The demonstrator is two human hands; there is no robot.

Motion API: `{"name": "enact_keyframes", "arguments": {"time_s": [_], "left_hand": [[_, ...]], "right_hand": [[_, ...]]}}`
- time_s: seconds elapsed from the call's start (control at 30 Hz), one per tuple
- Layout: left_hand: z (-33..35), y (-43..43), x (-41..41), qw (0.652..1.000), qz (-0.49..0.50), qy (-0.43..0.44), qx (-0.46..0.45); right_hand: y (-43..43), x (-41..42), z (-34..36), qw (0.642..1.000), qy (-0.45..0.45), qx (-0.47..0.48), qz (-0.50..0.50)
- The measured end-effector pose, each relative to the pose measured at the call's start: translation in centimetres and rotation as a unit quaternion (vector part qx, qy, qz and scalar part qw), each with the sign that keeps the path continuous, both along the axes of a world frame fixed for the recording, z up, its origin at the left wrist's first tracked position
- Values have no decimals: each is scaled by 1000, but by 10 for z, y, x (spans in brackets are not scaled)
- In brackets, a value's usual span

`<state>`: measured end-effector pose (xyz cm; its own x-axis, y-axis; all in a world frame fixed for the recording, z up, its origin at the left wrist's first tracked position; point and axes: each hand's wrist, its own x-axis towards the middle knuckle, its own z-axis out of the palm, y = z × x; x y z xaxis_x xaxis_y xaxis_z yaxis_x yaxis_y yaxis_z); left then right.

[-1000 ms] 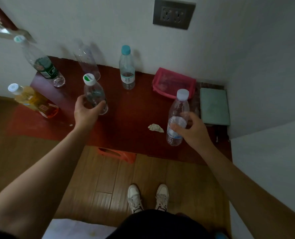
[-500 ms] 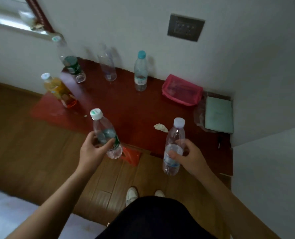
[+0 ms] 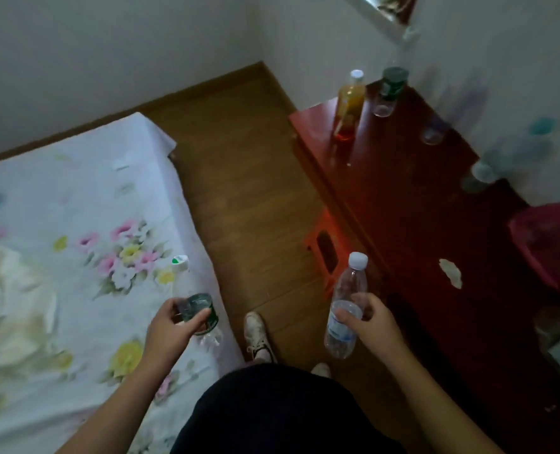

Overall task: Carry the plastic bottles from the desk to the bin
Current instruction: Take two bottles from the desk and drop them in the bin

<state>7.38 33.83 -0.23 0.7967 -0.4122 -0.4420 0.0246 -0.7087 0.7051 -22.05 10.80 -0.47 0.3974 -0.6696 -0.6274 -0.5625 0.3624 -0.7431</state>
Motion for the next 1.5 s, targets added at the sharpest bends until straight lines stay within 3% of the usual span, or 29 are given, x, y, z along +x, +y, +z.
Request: {"name": "enact_keyframes", "arguments": {"time_s": [0.17,0.4,0.67,0.97,1.2,1.5], "left_hand": [[8,61,24,988,154,-3,-24],[-12,89,82,978,208,12,2],[-11,-9,184,994,104,12,-18],[-1,-147,299,999,32,6,-40],[0,-201,362,992,125,-11,5],[8,-209,434,963,266,-9,32]], "right_hand": [[-7,79,2,993,11,-30,111],[-31,181,9,975,11,-99,200],[-78,232,1,977,60,-147,140],[-172,279,-21,982,113,-107,109],[-267,412,-17,979,61,-93,172],[-344,629,24,939,-22,-122,320]]}}
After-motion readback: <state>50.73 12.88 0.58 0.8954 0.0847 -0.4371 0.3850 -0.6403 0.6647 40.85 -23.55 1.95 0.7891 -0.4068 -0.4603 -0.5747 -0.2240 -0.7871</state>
